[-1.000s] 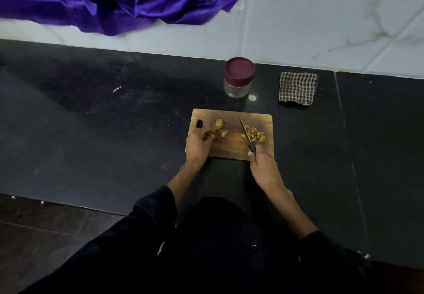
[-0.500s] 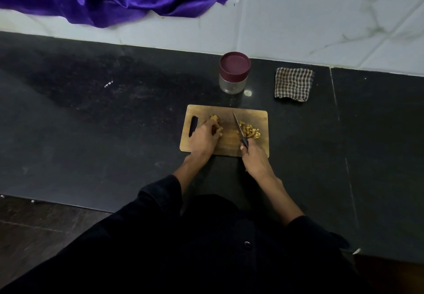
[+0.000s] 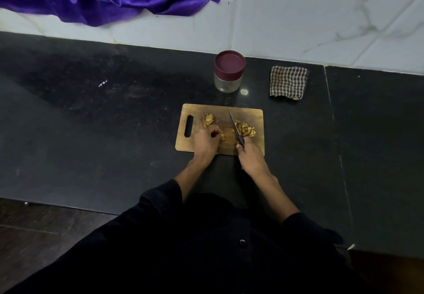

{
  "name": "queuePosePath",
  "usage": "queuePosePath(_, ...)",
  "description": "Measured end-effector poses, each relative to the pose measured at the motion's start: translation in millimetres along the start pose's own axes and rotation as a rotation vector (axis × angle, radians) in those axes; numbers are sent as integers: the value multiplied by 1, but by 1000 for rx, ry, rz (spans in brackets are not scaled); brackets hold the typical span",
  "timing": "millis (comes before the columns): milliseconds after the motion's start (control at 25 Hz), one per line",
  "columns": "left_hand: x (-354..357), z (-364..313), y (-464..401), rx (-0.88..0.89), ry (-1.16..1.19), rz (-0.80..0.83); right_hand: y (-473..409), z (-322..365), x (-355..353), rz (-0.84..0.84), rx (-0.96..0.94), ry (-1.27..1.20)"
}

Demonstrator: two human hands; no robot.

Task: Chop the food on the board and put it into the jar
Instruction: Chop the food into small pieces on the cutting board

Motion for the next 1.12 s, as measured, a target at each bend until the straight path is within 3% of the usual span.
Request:
queuePosePath(280, -6, 8, 1, 47, -33, 122, 17, 0, -4, 148, 36, -44)
queuePosePath(560, 0, 12, 1, 57, -73, 51, 30, 8, 18, 124, -25, 192)
queuePosePath(760, 0, 14, 1, 54, -47, 36, 30, 12, 17, 117, -28, 220)
queuePosePath(1120, 2, 17, -1, 47, -36, 42, 20, 28, -2, 272, 90, 248)
Point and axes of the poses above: each hand's wrist, its own y-axis away from the middle knuckle, its own x-axis out of the palm, z = x × y, the point moved 3 cm from there along -y, towards the middle knuckle, and after that the axes turned 14 degrees about y, right-handed, at the moved point
